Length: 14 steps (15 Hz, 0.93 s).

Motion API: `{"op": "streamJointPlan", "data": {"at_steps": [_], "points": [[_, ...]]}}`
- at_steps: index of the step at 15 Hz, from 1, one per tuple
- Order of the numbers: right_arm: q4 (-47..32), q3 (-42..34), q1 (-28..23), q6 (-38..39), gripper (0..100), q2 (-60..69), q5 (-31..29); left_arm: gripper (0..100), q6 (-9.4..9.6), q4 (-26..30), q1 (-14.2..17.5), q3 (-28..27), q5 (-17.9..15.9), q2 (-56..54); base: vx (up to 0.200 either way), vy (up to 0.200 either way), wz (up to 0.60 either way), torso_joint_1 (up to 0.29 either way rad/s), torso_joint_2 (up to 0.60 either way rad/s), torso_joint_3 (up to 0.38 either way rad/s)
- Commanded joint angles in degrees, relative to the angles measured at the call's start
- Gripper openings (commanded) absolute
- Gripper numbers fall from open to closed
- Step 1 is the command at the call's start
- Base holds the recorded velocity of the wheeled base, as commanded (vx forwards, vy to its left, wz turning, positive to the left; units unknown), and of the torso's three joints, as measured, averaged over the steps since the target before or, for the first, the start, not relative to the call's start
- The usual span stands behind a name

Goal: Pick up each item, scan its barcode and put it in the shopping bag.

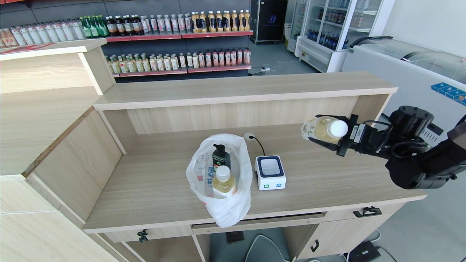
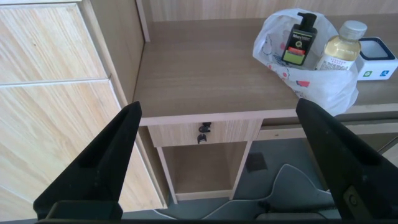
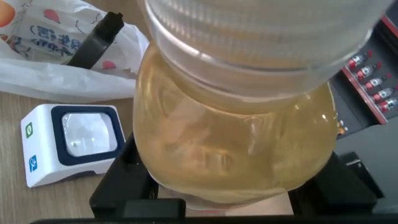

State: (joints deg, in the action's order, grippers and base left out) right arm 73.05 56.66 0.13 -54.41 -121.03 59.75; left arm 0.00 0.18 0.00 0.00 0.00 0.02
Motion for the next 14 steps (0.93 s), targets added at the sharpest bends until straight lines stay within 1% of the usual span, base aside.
{"op": "streamJointPlan", "data": {"at_steps": [1, 3, 6, 9, 14], "points": [[1.22, 0.38, 1.27, 0.18, 0, -2.19, 0.02, 100, 0.00, -0.01, 0.00, 0.00, 0.00, -0.02, 0.000, 0.000, 0.00, 0.000, 0.00, 0.000], [3.07, 1.35, 2.68, 0.18, 0, -3.78, 0.02, 100, 0.00, -0.01, 0.00, 0.00, 0.00, -0.02, 0.000, 0.000, 0.00, 0.000, 0.00, 0.000], [5.00, 1.35, 3.03, 0.18, 0, -5.53, 0.02, 100, 0.00, -0.01, 0.00, 0.00, 0.00, -0.02, 0.000, 0.000, 0.00, 0.000, 0.00, 0.000], [9.48, 1.35, 4.17, 0.18, 0, -8.35, 0.02, 100, 0.00, -0.01, 0.00, 0.00, 0.00, -0.02, 0.000, 0.000, 0.00, 0.000, 0.00, 0.000], [10.36, 0.47, 5.23, -0.09, 0, -10.10, 0.11, 100, 0.00, -0.01, 0.00, 0.00, 0.00, -0.02, 0.000, 0.000, 0.00, 0.000, 0.00, 0.000]]}}
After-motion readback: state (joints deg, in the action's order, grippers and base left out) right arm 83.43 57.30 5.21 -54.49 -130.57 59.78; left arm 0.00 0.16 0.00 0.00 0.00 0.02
